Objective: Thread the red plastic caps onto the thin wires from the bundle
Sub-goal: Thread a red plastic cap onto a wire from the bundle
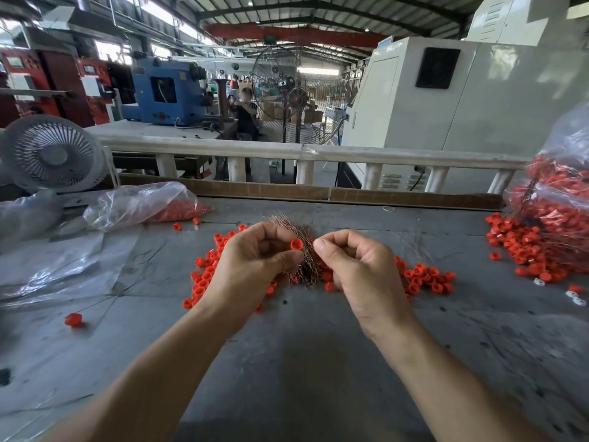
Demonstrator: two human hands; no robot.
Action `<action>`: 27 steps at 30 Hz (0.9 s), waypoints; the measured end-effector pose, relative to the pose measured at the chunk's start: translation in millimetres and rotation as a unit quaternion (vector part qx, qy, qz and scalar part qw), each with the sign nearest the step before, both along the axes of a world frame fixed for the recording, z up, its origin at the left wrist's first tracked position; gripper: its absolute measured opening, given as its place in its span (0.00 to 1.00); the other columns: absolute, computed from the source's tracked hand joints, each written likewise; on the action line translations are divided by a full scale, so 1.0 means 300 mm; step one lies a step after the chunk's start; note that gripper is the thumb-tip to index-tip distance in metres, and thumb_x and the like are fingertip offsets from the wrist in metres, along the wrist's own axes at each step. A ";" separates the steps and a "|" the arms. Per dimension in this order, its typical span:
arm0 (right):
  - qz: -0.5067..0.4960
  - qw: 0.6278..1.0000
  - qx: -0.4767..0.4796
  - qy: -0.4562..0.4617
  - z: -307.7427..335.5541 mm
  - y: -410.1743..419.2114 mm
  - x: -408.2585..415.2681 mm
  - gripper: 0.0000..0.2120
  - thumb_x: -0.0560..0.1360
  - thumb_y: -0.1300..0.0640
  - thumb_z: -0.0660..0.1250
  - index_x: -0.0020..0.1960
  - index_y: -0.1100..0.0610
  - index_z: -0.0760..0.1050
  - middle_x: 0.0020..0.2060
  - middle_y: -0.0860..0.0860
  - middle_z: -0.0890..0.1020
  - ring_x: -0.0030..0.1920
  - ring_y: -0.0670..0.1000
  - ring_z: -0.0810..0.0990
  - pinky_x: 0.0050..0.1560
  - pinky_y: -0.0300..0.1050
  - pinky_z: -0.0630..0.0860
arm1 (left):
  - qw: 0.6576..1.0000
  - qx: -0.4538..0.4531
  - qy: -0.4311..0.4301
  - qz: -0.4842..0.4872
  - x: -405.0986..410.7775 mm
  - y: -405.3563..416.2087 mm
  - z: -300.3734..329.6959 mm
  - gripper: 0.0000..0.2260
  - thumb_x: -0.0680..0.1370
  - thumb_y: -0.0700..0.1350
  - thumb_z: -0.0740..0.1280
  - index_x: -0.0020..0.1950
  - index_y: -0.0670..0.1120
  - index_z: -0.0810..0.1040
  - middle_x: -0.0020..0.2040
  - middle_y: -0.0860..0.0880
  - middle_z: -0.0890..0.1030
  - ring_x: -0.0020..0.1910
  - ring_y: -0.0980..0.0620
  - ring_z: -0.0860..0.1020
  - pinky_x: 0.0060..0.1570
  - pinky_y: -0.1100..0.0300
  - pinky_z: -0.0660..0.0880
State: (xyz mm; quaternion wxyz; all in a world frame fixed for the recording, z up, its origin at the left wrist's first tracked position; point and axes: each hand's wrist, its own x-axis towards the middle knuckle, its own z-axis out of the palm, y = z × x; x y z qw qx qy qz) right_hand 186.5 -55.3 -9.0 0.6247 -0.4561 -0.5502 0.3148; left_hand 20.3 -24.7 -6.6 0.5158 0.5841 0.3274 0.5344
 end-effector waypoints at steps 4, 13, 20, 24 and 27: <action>0.021 1.000 0.016 -0.006 -0.002 -0.003 0.001 0.05 0.77 0.54 0.73 0.43 0.51 0.83 0.24 0.41 0.71 0.26 0.42 0.66 0.33 0.45 0.69 | 1.000 0.005 0.007 0.004 0.001 0.001 -0.002 0.09 0.72 0.35 0.75 0.50 0.42 0.80 0.38 0.46 0.83 0.34 0.53 0.80 0.32 0.64 0.76; 0.012 0.998 0.022 -0.060 -0.014 0.003 -0.016 0.06 0.78 0.56 0.73 0.41 0.51 0.82 0.26 0.46 0.76 0.27 0.43 0.69 0.28 0.36 0.67 | 1.000 0.018 0.019 0.013 0.008 -0.004 -0.008 0.13 0.66 0.44 0.77 0.48 0.45 0.81 0.41 0.46 0.84 0.36 0.53 0.80 0.36 0.60 0.77; -0.005 0.998 0.021 -0.059 -0.008 0.002 0.004 0.06 0.77 0.56 0.73 0.42 0.51 0.83 0.27 0.47 0.77 0.31 0.46 0.71 0.32 0.48 0.72 | 1.000 0.018 -0.020 -0.012 0.009 -0.005 -0.007 0.07 0.75 0.32 0.72 0.49 0.42 0.83 0.43 0.42 0.85 0.42 0.47 0.84 0.46 0.56 0.83; -0.004 0.997 0.021 -0.068 -0.004 -0.003 0.002 0.06 0.78 0.57 0.74 0.42 0.50 0.83 0.26 0.47 0.76 0.29 0.47 0.70 0.31 0.49 0.71 | 1.000 0.009 -0.018 -0.009 0.007 -0.006 -0.005 0.08 0.76 0.32 0.71 0.53 0.41 0.83 0.44 0.42 0.85 0.42 0.46 0.84 0.47 0.55 0.84; -0.003 0.998 0.019 -0.068 -0.003 -0.002 0.000 0.07 0.78 0.57 0.74 0.42 0.50 0.83 0.26 0.46 0.75 0.29 0.47 0.70 0.31 0.49 0.70 | 1.000 0.011 -0.003 -0.010 0.007 -0.005 -0.006 0.09 0.77 0.33 0.71 0.55 0.41 0.84 0.44 0.41 0.86 0.41 0.48 0.84 0.46 0.57 0.83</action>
